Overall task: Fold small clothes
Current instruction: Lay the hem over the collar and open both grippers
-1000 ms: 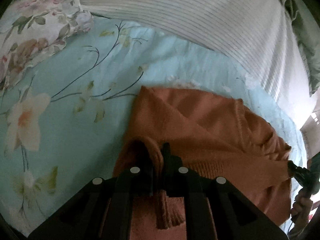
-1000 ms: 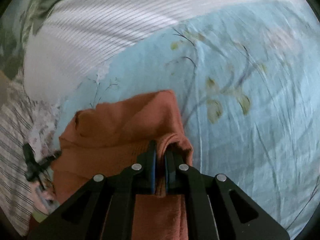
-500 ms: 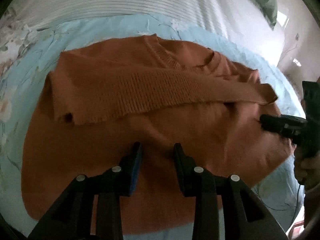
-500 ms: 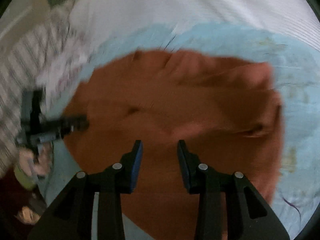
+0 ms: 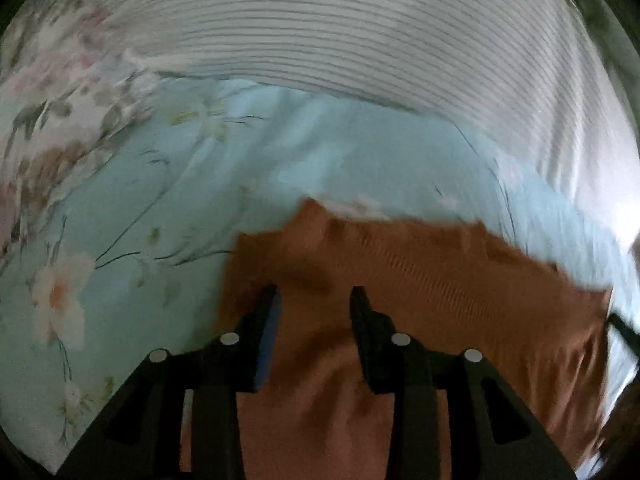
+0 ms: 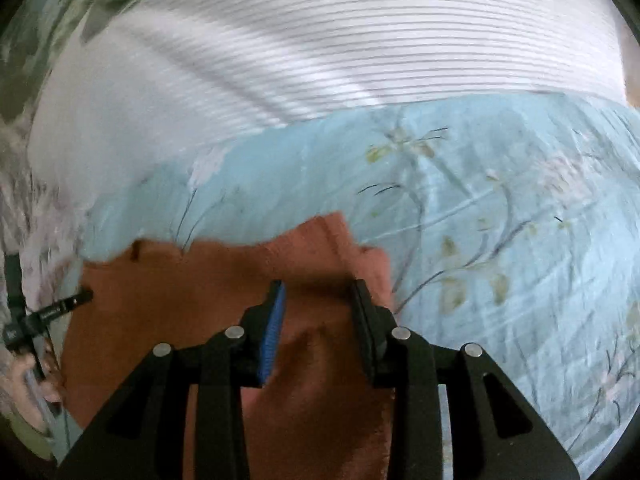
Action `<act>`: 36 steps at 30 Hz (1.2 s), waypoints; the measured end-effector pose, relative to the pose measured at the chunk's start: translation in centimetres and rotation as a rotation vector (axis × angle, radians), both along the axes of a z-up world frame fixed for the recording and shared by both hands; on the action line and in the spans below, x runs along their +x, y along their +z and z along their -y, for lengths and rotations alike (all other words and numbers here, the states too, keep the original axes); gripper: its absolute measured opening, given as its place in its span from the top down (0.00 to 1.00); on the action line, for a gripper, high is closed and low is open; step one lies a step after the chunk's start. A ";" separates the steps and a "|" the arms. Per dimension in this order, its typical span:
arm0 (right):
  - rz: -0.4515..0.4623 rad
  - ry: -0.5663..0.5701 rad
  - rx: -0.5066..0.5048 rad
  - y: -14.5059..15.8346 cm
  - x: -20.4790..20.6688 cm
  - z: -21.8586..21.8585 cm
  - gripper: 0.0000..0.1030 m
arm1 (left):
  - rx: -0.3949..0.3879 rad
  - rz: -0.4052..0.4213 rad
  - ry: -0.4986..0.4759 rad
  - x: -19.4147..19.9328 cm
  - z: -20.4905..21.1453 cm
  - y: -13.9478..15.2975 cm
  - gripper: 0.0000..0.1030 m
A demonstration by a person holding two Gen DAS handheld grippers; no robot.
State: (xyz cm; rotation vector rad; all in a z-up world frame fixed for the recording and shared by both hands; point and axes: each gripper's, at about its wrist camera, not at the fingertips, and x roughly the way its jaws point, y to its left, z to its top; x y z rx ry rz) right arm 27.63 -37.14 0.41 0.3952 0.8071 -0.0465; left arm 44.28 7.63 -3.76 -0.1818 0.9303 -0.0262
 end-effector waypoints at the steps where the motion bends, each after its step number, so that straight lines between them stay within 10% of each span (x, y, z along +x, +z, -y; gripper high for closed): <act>1: 0.005 -0.008 -0.001 0.1 -0.4 0.1 0.66 | -0.016 0.001 0.017 -0.1 -0.7 0.1 0.64; 20: 0.009 0.128 0.249 -3.5 -14.2 -8.9 0.46 | -0.364 0.012 0.058 -23.9 -3.1 -3.2 0.43; 36: -0.013 0.168 0.276 -3.4 -17.5 -11.1 0.44 | -0.512 0.000 0.142 -22.8 -4.1 -5.9 0.39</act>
